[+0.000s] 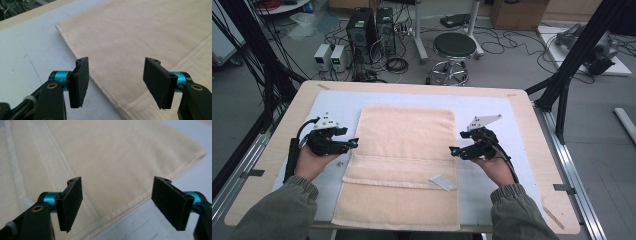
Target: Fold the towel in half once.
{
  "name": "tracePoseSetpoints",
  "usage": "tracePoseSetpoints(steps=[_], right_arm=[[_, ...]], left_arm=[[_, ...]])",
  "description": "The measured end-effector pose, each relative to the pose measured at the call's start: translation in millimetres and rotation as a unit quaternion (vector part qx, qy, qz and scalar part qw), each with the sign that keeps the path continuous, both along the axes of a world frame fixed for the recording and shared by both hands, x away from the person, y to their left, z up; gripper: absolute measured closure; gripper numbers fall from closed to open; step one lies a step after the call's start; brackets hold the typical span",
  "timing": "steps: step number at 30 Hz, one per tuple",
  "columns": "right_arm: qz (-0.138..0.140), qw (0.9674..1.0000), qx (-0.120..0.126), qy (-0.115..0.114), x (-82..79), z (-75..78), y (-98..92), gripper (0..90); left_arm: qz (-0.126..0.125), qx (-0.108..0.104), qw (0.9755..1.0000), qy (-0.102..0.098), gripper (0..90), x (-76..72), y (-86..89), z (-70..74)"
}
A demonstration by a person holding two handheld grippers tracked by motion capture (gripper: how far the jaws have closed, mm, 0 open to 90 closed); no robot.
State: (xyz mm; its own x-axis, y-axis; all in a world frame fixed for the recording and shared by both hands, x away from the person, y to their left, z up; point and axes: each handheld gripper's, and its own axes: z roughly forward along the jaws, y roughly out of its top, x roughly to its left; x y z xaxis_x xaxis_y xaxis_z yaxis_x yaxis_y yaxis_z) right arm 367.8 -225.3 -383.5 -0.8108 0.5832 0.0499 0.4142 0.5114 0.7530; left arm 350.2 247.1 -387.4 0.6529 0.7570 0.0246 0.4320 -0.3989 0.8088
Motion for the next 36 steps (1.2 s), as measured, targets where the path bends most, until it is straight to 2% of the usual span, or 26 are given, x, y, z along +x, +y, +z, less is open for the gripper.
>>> tracePoseSetpoints(steps=[1, 3, 4, 8, 11, 19, 25, 29, 33, 36], right_arm=[[0.002, 1.0000, -0.003, 0.005, -3.2, -0.1, 0.9, 23.0], [0.008, 0.9997, 0.006, -0.020, -14.3, 0.7, 1.4, 25.9], [0.009, 0.9997, 0.007, -0.024, -18.6, 0.6, 1.7, 25.8], [0.017, 0.9995, 0.010, -0.023, -33.5, -5.5, 1.7, 26.1], [0.021, 0.9995, 0.009, -0.020, -43.2, -12.2, 2.6, 27.3], [0.048, 0.9988, -0.003, -0.006, -60.7, -34.5, 7.3, 33.2], [0.068, 0.9976, -0.013, -0.001, -66.4, -47.5, 15.8, 35.3], [0.078, 0.9967, -0.021, 0.003, -68.0, -52.5, 20.3, 38.6], [0.085, 0.9961, -0.022, -0.002, -66.9, -53.0, 22.0, 46.3], [0.091, 0.9955, -0.025, -0.003, -66.2, -54.3, 24.7, 53.1]], left_arm=[[-0.006, 0.006, 1.0000, 0.004, 36.9, -3.2, -1.4, 0.2], [-0.016, 0.003, 0.9998, -0.007, 35.1, -12.5, -3.7, 0.9], [-0.019, 0.004, 0.9997, -0.015, 35.2, -17.7, -4.9, 1.5], [-0.032, 0.002, 0.9990, -0.029, 35.2, -32.9, -7.8, 0.9], [-0.040, 0.001, 0.9987, -0.032, 35.8, -42.7, -9.7, -3.9], [-0.054, 0.002, 0.9985, -0.012, 35.1, -60.5, -14.7, -25.8], [-0.060, 0.017, 0.9980, -0.005, 35.3, -66.8, -16.9, -36.1], [-0.065, 0.024, 0.9976, 0.002, 41.2, -65.7, -14.0, -42.3], [-0.074, 0.031, 0.9966, 0.017, 50.7, -63.7, -13.5, -49.6], [-0.081, 0.032, 0.9960, 0.017, 56.2, -63.3, -15.0, -50.9]])
